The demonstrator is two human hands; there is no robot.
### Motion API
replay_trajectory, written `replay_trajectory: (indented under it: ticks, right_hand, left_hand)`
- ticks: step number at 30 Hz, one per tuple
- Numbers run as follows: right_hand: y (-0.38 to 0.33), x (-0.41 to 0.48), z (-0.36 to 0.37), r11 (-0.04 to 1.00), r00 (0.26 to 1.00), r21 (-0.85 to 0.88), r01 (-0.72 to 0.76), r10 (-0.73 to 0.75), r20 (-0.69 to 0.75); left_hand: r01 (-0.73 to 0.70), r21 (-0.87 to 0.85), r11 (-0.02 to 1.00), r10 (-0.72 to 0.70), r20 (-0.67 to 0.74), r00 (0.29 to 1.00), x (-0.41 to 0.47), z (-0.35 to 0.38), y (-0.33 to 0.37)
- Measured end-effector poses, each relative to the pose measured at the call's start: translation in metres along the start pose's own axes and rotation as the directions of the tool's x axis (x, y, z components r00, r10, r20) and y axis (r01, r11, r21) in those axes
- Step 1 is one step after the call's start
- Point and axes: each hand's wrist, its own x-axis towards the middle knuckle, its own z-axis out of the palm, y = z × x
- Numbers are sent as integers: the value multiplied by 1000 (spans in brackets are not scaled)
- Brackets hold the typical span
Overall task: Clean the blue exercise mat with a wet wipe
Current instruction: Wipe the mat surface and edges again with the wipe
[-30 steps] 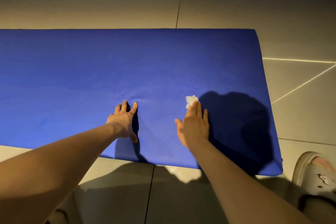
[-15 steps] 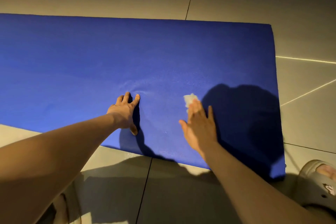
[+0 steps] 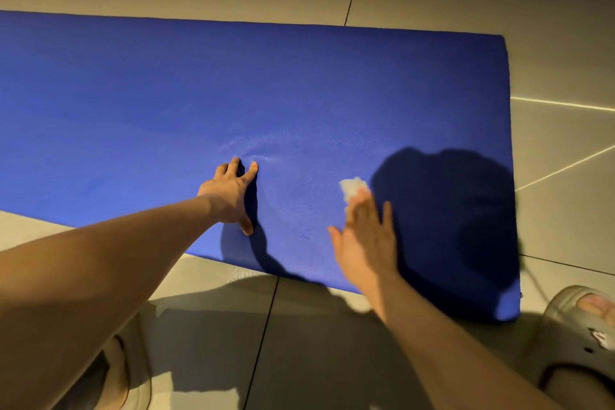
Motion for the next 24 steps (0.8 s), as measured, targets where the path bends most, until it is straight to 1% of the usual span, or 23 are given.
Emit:
replay_trajectory:
  ticks: [2, 3, 5, 6, 8, 9, 10, 11, 12, 13, 14, 15, 16, 18, 19, 20, 21, 23, 24]
  right_hand:
    - [10, 1, -3, 995, 995, -30, -96, 97, 14]
    - [1, -2, -3, 993, 993, 14, -118, 118, 29]
    - [-33, -15, -2, 994, 994, 62, -92, 89, 60]
    - [-53, -22, 5, 997, 998, 70, -35, 31, 51]
    - [-86, -35, 18, 990, 990, 57, 132, -134, 36]
    - [-94, -41, 20, 974, 974, 78, 211, -216, 71]
    - [-95, -45, 20, 959, 954, 63, 275, -281, 108]
    - [-88, -48, 15, 943, 937, 48, 328, -332, 106]
    - [-76, -47, 10, 922, 920, 10, 387, -386, 64]
    - [-59, -44, 5, 918, 917, 10, 396, -396, 51]
    - [-42, -38, 4, 938, 939, 63, 341, -343, 19]
    - [-23, -29, 1, 960, 965, 110, 259, -261, 6]
    - [-9, -20, -2, 981, 985, 94, 171, -169, -20]
    - [-1, -11, 0, 998, 998, 17, 60, -59, -19]
    - [-9, -13, 0, 998, 1000, 60, 22, -22, -4]
    - [-21, -19, 0, 995, 1000, 94, 19, -21, 14]
    - [-38, -27, 1, 994, 998, 95, 54, -57, 27]
    - [-77, -48, 3, 982, 976, 69, 175, -182, 116]
    - [-92, -57, 3, 964, 952, 51, 262, -266, 153]
  left_hand:
    - [-4, 4, 1000, 4, -6, 1000, 1, 1, 0]
    - [-4, 7, 1000, 4, -8, 1000, 2, 1, 0]
    - [-5, 7, 1000, 5, -11, 1000, 2, 2, -1]
    - [-3, 4, 1000, 3, -14, 1000, 1, 2, -1]
    - [0, 3, 1000, 0, -28, 1000, 0, 3, -1]
    - [1, 3, 1000, -1, -43, 999, -1, 5, -1]
    - [1, -1, 1000, -2, -64, 998, -3, 7, -2]
    - [11, -21, 1000, -13, -86, 996, -7, 10, -3]
    - [31, -63, 998, -37, -106, 994, -11, 14, -5]
    - [55, -123, 991, -70, -122, 990, -16, 20, -8]
    - [75, -188, 979, -101, -133, 986, -23, 28, -11]
    - [86, -247, 965, -123, -139, 983, -30, 37, -14]
    - [83, -291, 953, -128, -139, 982, -37, 46, -16]
    - [43, -333, 942, -78, -92, 993, -51, 61, -18]
    - [19, -343, 939, -39, -50, 998, -56, 64, -19]
    - [-2, -343, 939, -5, -20, 1000, -60, 67, -19]
    - [-16, -327, 945, 14, -8, 1000, -63, 67, -18]
    - [-38, -266, 963, 33, -25, 999, -65, 68, -14]
    - [-32, -241, 970, 25, -32, 999, -65, 68, -12]
